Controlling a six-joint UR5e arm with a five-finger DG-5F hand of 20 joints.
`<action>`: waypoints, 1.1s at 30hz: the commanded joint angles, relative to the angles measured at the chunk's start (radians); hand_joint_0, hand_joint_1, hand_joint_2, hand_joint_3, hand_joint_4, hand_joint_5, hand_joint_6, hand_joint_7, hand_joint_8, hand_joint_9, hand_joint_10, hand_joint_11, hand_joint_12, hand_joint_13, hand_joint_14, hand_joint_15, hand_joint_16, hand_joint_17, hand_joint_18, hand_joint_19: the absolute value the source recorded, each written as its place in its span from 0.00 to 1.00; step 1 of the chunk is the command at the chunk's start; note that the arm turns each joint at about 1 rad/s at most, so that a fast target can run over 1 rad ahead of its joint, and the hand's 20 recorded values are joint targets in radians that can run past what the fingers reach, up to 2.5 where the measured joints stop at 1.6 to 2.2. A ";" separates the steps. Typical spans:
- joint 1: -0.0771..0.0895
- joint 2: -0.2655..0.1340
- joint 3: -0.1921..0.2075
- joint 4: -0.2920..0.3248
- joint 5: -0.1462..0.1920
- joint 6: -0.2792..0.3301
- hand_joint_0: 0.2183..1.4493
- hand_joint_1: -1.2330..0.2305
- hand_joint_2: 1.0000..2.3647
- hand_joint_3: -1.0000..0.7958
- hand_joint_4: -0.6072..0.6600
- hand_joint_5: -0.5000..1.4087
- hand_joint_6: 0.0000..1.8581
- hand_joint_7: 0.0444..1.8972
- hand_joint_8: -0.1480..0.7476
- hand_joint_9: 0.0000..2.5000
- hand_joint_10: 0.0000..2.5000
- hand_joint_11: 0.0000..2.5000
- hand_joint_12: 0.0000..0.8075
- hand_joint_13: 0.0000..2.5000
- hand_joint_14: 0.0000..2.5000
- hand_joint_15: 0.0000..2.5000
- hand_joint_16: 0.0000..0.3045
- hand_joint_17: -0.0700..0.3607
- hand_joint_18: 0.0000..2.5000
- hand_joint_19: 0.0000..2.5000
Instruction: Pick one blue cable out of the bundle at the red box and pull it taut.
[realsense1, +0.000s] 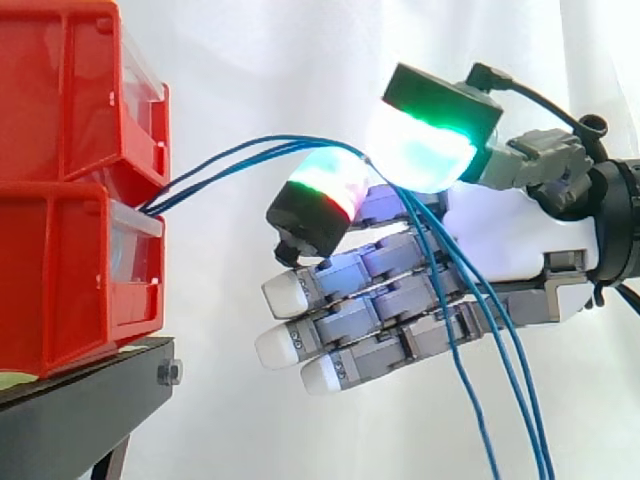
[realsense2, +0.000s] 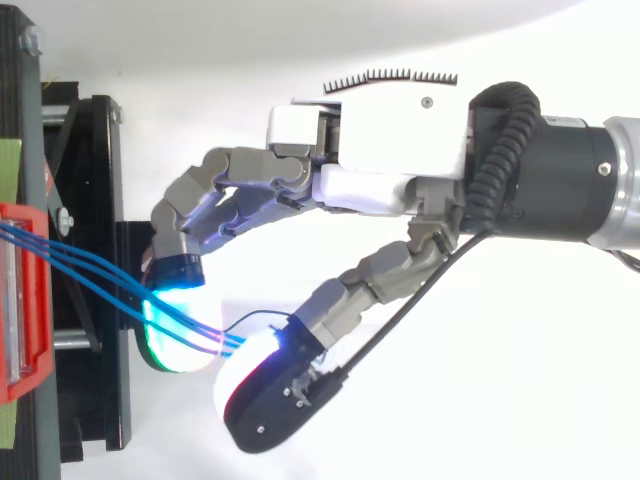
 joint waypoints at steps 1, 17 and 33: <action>0.000 0.000 0.000 -0.002 0.001 0.000 0.34 0.14 0.00 0.28 0.51 0.13 0.49 0.46 0.45 0.18 0.01 0.23 0.41 0.15 0.00 0.09 0.17 0.43 0.10 0.07; 0.000 0.000 0.000 0.001 0.003 -0.001 0.30 0.34 0.00 0.32 0.54 0.14 0.47 0.43 0.48 0.20 0.00 0.23 0.42 0.14 0.00 0.11 0.17 0.44 0.06 0.11; 0.000 0.000 0.000 -0.004 0.001 -0.001 0.43 0.21 0.01 0.39 0.48 0.15 0.49 0.46 0.48 0.25 0.01 0.23 0.41 0.19 0.00 0.10 0.17 0.43 0.13 0.08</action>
